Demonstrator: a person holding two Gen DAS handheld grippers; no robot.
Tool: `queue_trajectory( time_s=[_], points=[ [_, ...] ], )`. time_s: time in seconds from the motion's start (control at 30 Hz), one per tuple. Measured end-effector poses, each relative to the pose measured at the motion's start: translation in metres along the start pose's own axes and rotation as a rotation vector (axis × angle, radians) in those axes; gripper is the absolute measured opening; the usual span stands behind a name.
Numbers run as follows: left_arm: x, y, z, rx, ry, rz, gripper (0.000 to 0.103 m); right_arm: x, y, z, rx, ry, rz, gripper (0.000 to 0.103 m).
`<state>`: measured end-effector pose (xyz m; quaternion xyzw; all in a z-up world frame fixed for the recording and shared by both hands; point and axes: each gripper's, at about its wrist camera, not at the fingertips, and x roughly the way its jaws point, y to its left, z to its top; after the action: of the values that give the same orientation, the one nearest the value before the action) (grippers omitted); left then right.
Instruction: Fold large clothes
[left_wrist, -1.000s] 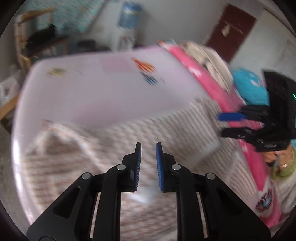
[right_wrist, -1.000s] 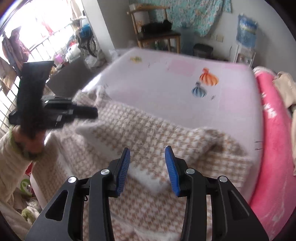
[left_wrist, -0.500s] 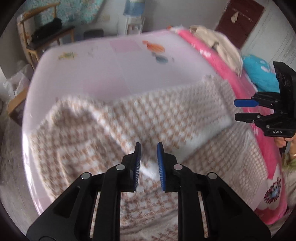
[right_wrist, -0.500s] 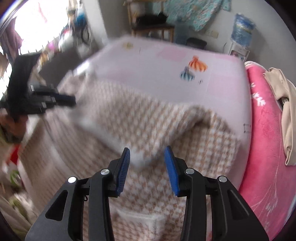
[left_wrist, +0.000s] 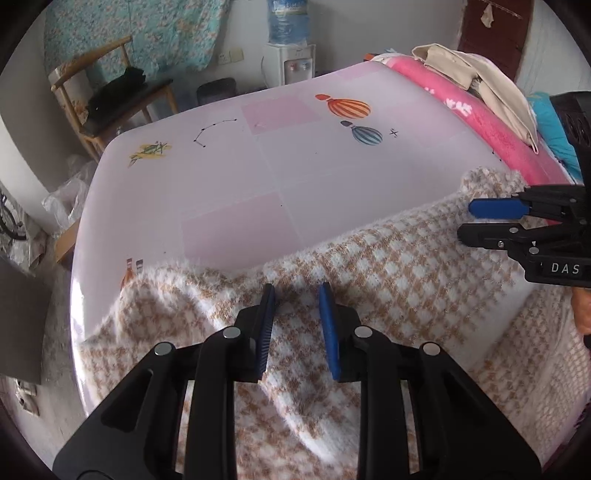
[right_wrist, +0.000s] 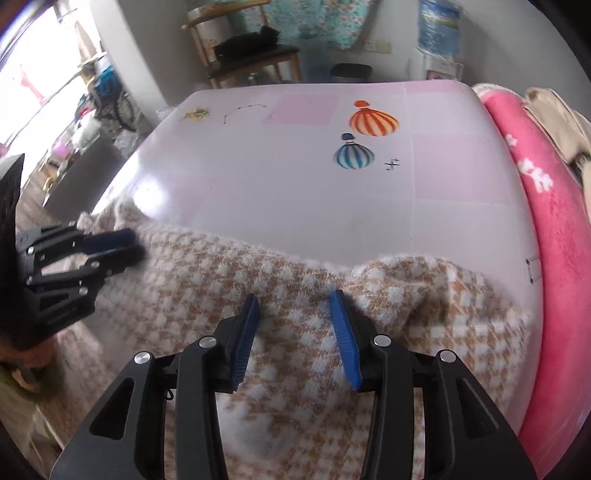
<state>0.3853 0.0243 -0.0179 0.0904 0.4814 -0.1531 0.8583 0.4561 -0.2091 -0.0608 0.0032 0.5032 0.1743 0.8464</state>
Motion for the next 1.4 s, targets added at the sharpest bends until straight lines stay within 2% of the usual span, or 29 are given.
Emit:
queue_trajectory(
  time_s=[0.1,0.13,0.2,0.27,0.4,0.47,0.5,0.57,0.6,0.7,0.8,0.87,1.03,1.13,1.27,1.4],
  points=[
    [-0.025,-0.006,-0.001,0.023,-0.055,-0.084,0.023,-0.015,0.011,-0.003,-0.021,-0.033,0.054,0.041],
    [-0.033,-0.013,-0.004,0.055,-0.070,-0.114,0.026,-0.016,0.016,-0.005,-0.035,-0.037,0.053,0.044],
    [-0.033,-0.021,-0.012,0.088,-0.051,-0.127,0.030,-0.004,0.024,-0.011,-0.073,-0.009,0.023,0.048],
    [-0.012,-0.029,-0.020,0.135,0.029,-0.040,0.033,0.007,0.031,-0.016,-0.121,-0.013,-0.021,0.050],
    [-0.024,-0.022,-0.024,0.090,0.000,-0.035,0.031,-0.010,0.032,-0.016,-0.082,-0.016,-0.024,0.050],
    [-0.040,-0.020,-0.030,0.082,-0.034,-0.078,0.032,-0.024,0.039,-0.026,-0.110,-0.048,-0.031,0.051],
    [-0.043,-0.020,-0.034,0.085,-0.035,-0.073,0.033,-0.023,0.043,-0.033,-0.133,-0.042,-0.066,0.051],
    [-0.031,-0.021,-0.045,0.097,0.026,-0.010,0.035,-0.007,0.043,-0.042,-0.169,-0.009,-0.111,0.053],
    [-0.025,-0.021,-0.048,0.096,0.051,0.014,0.037,-0.006,0.044,-0.045,-0.184,-0.023,-0.121,0.053],
    [-0.033,-0.014,-0.051,0.032,0.036,0.018,0.039,-0.019,0.053,-0.049,-0.176,-0.027,-0.168,0.053],
    [-0.063,-0.008,-0.058,-0.023,-0.014,0.007,0.039,-0.047,0.059,-0.063,-0.143,-0.065,-0.114,0.055],
    [-0.085,-0.008,-0.068,-0.038,-0.041,0.037,0.042,-0.067,0.063,-0.079,-0.126,-0.096,-0.085,0.068],
    [-0.131,-0.008,-0.105,-0.071,-0.085,0.063,0.063,-0.104,0.076,-0.132,-0.096,-0.147,0.026,0.082],
    [-0.152,-0.003,-0.135,-0.107,-0.113,0.081,0.072,-0.112,0.081,-0.156,-0.069,-0.151,0.064,0.084],
    [-0.163,0.000,-0.179,-0.166,-0.140,0.115,0.074,-0.110,0.083,-0.187,-0.033,-0.138,0.110,0.084],
    [-0.163,0.010,-0.208,-0.221,-0.149,0.103,0.073,-0.096,0.085,-0.202,-0.046,-0.102,0.117,0.084]
  ],
)
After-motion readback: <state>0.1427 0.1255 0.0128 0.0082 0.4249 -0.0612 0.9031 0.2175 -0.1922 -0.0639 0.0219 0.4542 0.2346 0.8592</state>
